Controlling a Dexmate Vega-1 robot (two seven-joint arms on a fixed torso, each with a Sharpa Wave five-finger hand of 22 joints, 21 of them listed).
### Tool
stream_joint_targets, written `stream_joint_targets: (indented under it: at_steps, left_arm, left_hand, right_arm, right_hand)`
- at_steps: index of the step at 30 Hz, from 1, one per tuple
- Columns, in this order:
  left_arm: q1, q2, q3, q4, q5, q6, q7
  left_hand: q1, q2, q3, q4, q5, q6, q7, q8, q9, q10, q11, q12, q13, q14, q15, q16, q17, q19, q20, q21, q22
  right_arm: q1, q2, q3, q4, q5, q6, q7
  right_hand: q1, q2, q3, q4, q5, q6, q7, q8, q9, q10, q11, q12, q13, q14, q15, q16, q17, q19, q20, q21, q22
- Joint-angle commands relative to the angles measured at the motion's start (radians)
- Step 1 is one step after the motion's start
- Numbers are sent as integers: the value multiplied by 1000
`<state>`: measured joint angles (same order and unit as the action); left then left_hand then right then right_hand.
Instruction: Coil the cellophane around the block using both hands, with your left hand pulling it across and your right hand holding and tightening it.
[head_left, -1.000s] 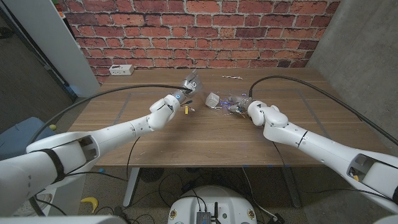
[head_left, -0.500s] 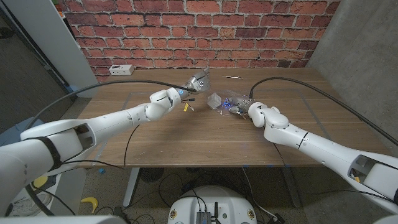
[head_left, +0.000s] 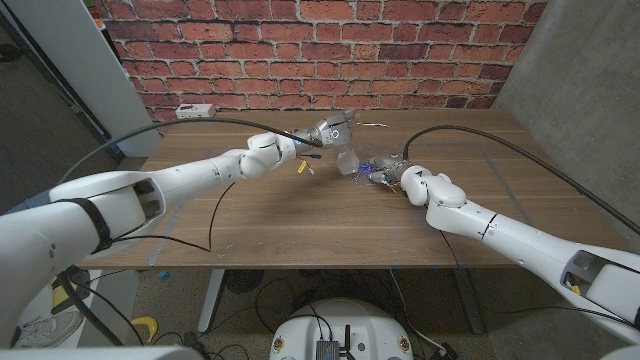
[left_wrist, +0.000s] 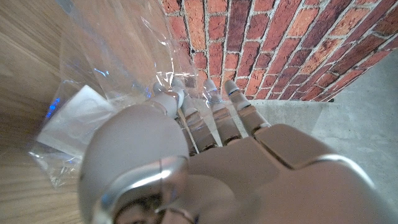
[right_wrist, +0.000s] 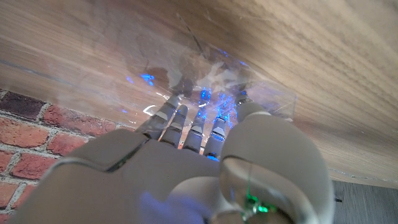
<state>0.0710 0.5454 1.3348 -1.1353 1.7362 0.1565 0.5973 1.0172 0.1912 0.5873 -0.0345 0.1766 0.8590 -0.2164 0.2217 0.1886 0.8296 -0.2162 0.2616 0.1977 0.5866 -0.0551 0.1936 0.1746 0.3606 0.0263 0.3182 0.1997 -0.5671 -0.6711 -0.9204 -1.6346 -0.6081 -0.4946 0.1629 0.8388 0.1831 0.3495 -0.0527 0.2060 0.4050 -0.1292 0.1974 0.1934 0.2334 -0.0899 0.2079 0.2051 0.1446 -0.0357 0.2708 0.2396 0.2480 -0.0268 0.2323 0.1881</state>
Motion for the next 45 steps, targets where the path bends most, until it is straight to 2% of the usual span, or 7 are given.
stream_joint_targets:
  at_steps: [1,17,24,29,36,40,45]
  left_arm:
    - [-88,-172,106,266,-57,5,185]
    - [-154,-305,288,475,-194,20,306]
    - [-168,-307,329,484,-249,49,332]
    - [-171,-275,345,438,-268,75,322]
    - [-169,-272,353,436,-285,85,328]
    - [-170,-293,362,465,-295,77,347]
    - [-168,-340,375,538,-316,65,383]
  left_hand:
    - [-4,-9,5,-3,3,-4,-1,-4,4,-6,-4,-7,2,10,-162,3,6,1,-9,7,3]
    - [-5,-9,2,-6,2,1,-1,-6,3,-2,-2,-12,2,9,-163,5,8,3,-12,8,3]
    - [-5,-10,0,-9,2,4,-1,-6,4,0,-3,-13,2,8,-164,5,9,1,-14,8,2]
    - [-4,-10,-1,-11,1,7,-1,-7,4,3,-4,-15,2,8,-164,6,10,0,-13,8,2]
    - [-5,-9,-3,-13,1,13,-1,-7,4,7,-4,-16,2,9,-163,7,11,-2,-9,7,2]
    - [-5,-9,-3,-14,1,15,-1,-7,4,9,-3,-17,2,9,-164,8,11,-2,-9,8,2]
    - [-5,-9,-4,-14,1,18,-1,-7,4,10,-2,-17,3,10,-165,8,11,-2,-9,8,2]
  right_arm:
    - [-15,-14,28,-7,27,-14,-31]
    - [-54,-42,86,-63,86,-39,-87]
    - [-86,-59,140,-100,141,-64,-127]
    - [-82,-65,127,-136,99,-172,-135]
    - [-69,-58,94,-158,29,-324,-147]
    - [-80,-51,102,-173,28,-381,-180]
    - [-80,-32,91,-177,3,-473,-229]
  right_hand:
    - [-2,8,1,5,-2,2,-4,-1,2,4,-7,0,2,6,-126,8,3,2,-9,4,4]
    - [-32,-14,-23,11,-13,-24,-2,-9,2,-15,-7,-7,2,2,-117,7,2,0,3,3,4]
    - [-64,-12,-37,32,-20,-35,-1,-10,3,-23,-3,-8,3,1,-113,9,5,2,7,5,5]
    - [-108,-46,-71,41,-32,-79,-5,-17,2,-53,2,-14,3,-23,-88,-4,1,-25,74,-5,5]
    - [-31,-21,-39,-32,-16,-87,-11,-6,0,-66,-11,-11,0,-59,-84,-33,-23,-159,101,-49,-1]
    - [-32,-15,-37,-40,-15,-88,-12,-4,0,-80,-18,-12,-1,-108,-64,-49,-25,-295,138,-63,-7]
    - [-41,-13,-39,-37,-14,-95,-18,-6,0,-96,-21,-15,-1,-156,-57,-63,-24,-349,153,-59,-8]
